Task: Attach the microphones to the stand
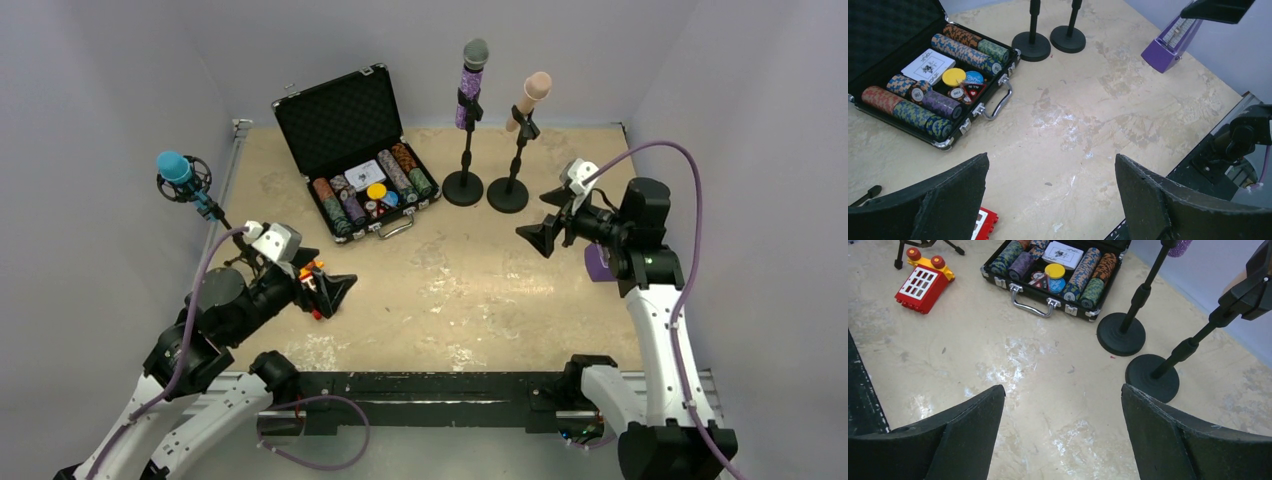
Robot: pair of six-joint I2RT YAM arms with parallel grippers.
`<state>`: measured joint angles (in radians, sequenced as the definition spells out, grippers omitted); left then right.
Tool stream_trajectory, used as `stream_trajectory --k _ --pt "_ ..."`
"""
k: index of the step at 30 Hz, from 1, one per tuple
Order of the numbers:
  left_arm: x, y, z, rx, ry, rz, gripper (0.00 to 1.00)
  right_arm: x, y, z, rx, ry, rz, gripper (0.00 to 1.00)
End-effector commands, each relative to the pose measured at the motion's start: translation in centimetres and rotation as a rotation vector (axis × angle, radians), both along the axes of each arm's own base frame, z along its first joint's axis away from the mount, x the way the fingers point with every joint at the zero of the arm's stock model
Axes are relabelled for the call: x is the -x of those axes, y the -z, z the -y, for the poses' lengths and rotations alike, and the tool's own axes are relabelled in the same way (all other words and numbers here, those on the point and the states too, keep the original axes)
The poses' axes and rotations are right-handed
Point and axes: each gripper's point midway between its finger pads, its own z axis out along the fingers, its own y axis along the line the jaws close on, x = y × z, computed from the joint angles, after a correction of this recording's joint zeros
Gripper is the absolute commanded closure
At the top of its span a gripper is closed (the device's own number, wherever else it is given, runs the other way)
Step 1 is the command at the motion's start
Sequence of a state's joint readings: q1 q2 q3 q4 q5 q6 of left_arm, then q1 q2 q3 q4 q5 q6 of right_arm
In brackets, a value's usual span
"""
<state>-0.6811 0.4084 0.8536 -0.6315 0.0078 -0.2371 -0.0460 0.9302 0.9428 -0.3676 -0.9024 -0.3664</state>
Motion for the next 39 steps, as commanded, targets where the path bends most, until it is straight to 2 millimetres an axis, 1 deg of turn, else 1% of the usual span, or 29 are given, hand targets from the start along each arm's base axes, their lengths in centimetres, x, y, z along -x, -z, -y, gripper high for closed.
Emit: stream_trajectory --k 1,4,9,11,14,16,19,21,24,27,30,35,39 --pt "-0.9 -3.4 -0.7 0.048 -0.071 0.036 0.00 2.1 -3.2 0.3 0.030 0.017 0.048 0.09" --pt "-1.7 -4.3 -0.5 0.036 -0.089 0.026 0.00 3.3 -5.1 0.1 0.010 0.015 0.058 0.05" --pt "-3.5 -6.3 -0.6 0.032 -0.135 0.022 0.00 4.8 -8.0 -0.4 -0.023 0.002 0.060 0.04" --pt "-4.3 -6.8 -0.2 0.046 -0.126 -0.001 0.00 5.4 -8.6 -0.7 -0.040 -0.011 0.056 0.03" --pt "-6.0 -7.2 0.2 0.066 -0.126 -0.038 0.00 5.8 -9.1 -0.8 -0.052 -0.018 0.061 0.02" --pt "-6.4 -7.8 0.3 0.070 -0.124 -0.041 0.00 6.2 -9.2 -0.9 -0.043 -0.025 0.073 0.01" --pt "-5.9 -9.3 0.6 0.085 -0.093 -0.002 0.00 6.8 -10.0 -0.7 -0.015 -0.028 0.103 0.01" --pt "-5.3 -10.3 0.3 0.086 -0.083 0.030 0.00 7.0 -10.8 -0.6 -0.009 -0.022 0.115 0.01" --pt "-4.3 -10.8 0.0 0.076 -0.070 0.046 0.00 7.3 -11.6 -0.8 -0.032 -0.020 0.105 0.01" --pt "-3.5 -10.6 -0.4 0.071 -0.069 0.055 0.00 7.5 -11.6 -1.3 -0.075 -0.038 0.083 0.01" --pt "-3.1 -10.2 -0.9 0.060 -0.078 0.062 0.00 7.2 -11.7 -0.9 -0.099 0.010 0.080 0.01" --pt "-2.3 -9.7 -1.8 0.046 -0.097 0.079 0.00 7.4 -12.5 -0.7 -0.135 0.054 0.059 0.01" --pt "-1.8 -9.5 -2.2 0.056 -0.106 0.094 0.00 8.2 -12.5 -1.5 -0.114 -0.029 0.068 0.01"
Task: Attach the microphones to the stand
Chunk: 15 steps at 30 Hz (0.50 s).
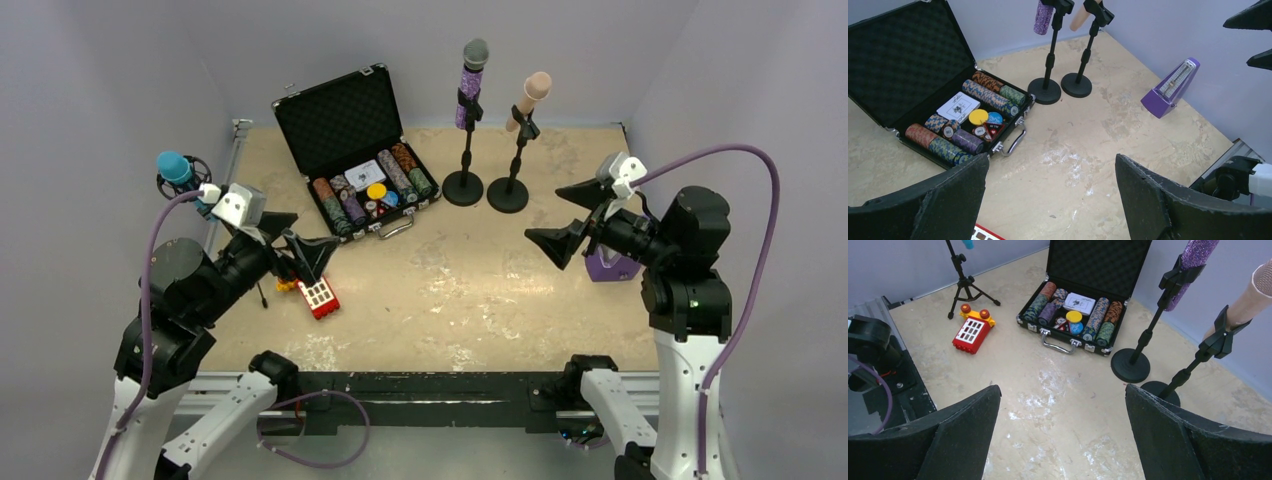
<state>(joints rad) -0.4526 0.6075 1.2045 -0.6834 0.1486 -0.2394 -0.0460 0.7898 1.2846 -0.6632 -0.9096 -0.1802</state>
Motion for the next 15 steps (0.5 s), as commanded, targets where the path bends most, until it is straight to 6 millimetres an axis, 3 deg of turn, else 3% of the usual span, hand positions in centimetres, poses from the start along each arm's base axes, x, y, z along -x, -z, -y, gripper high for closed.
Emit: stream_trajectory --k 1,7,15 --pt "0.3 0.5 -0.7 -0.015 -0.020 0.019 0.00 1.1 -1.0 -0.8 0.014 -0.083 0.035 0.01" --pt "0.5 1.1 -0.8 -0.013 -0.024 0.009 0.00 1.2 -0.3 -1.2 0.017 -0.130 0.012 0.01" --pt "0.7 1.3 -1.1 -0.001 -0.037 0.007 0.00 -1.1 0.5 -0.2 -0.070 0.013 -0.079 0.01"
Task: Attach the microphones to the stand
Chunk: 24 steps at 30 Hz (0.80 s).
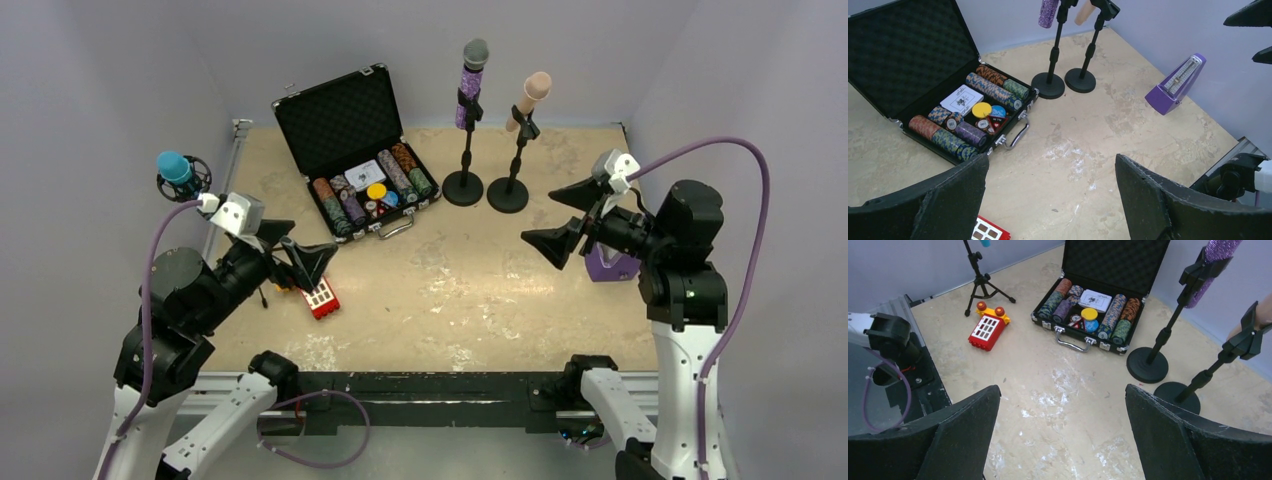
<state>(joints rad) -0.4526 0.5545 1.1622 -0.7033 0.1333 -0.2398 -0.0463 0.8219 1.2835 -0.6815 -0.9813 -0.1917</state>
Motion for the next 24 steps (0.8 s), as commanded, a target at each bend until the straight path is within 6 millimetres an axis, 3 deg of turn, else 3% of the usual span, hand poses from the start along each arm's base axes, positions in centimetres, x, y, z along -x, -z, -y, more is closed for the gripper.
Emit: stream_trajectory --k 1,15,24 --pt "-0.1 0.1 -0.5 0.005 -0.025 0.016 0.00 -1.6 -0.2 0.8 -0.067 0.111 -0.051 0.01" --pt "-1.0 0.2 0.2 0.002 -0.008 0.028 0.00 -2.4 0.5 1.2 -0.093 0.137 -0.087 0.01" --pt "-1.1 1.8 0.4 0.002 -0.008 -0.004 0.00 -2.2 0.8 1.4 -0.087 0.141 -0.076 0.01"
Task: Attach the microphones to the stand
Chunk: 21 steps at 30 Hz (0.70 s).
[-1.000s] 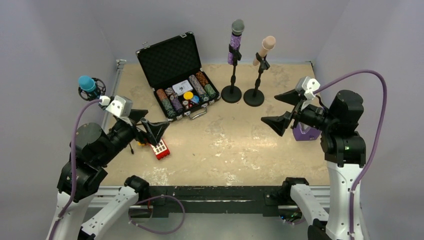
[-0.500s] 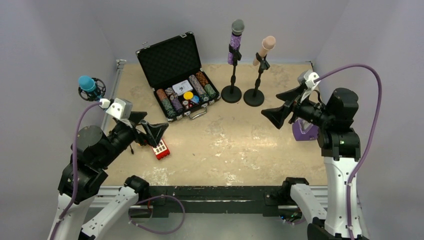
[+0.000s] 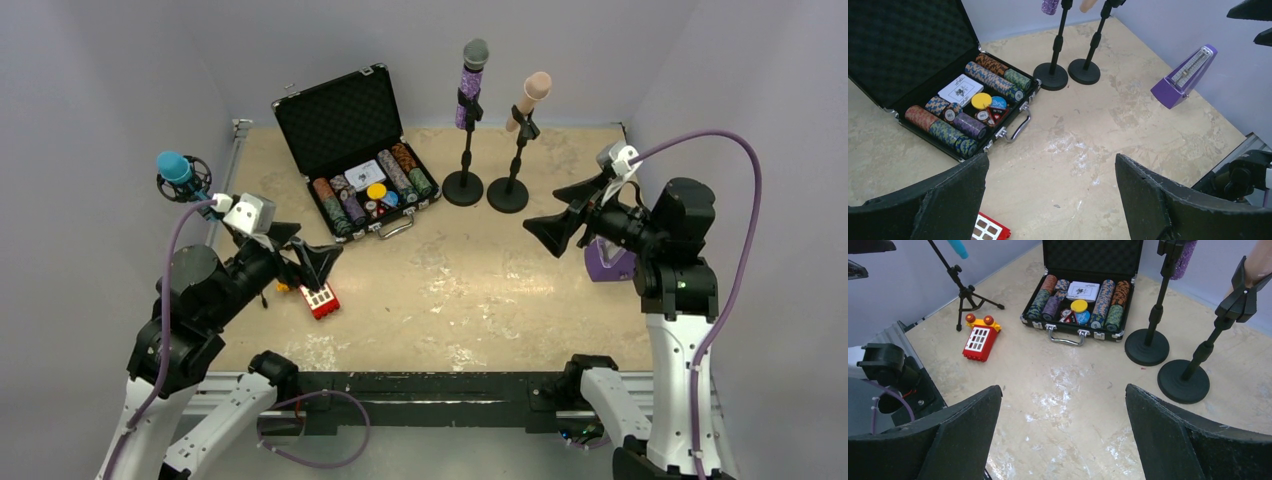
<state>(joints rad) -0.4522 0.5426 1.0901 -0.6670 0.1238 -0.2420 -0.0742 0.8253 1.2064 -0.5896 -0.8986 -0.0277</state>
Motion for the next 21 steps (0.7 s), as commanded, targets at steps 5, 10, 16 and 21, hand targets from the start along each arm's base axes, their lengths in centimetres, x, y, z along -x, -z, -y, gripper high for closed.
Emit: stream_trajectory --k 5,10,16,21 --pt "-0.32 0.31 0.20 0.015 0.000 0.010 0.00 0.09 -0.59 0.29 0.001 0.020 0.042 0.01" --pt "-0.23 0.45 0.06 0.014 -0.004 0.012 0.00 0.09 -0.50 0.37 0.001 0.026 0.043 0.01" --pt "-0.13 0.72 -0.10 0.009 -0.009 0.008 0.00 -0.07 -0.42 0.45 0.002 0.029 0.042 0.01" --pt "-0.08 0.89 -0.12 0.011 -0.010 0.005 0.00 -0.13 -0.36 0.53 0.003 0.035 0.042 0.01"
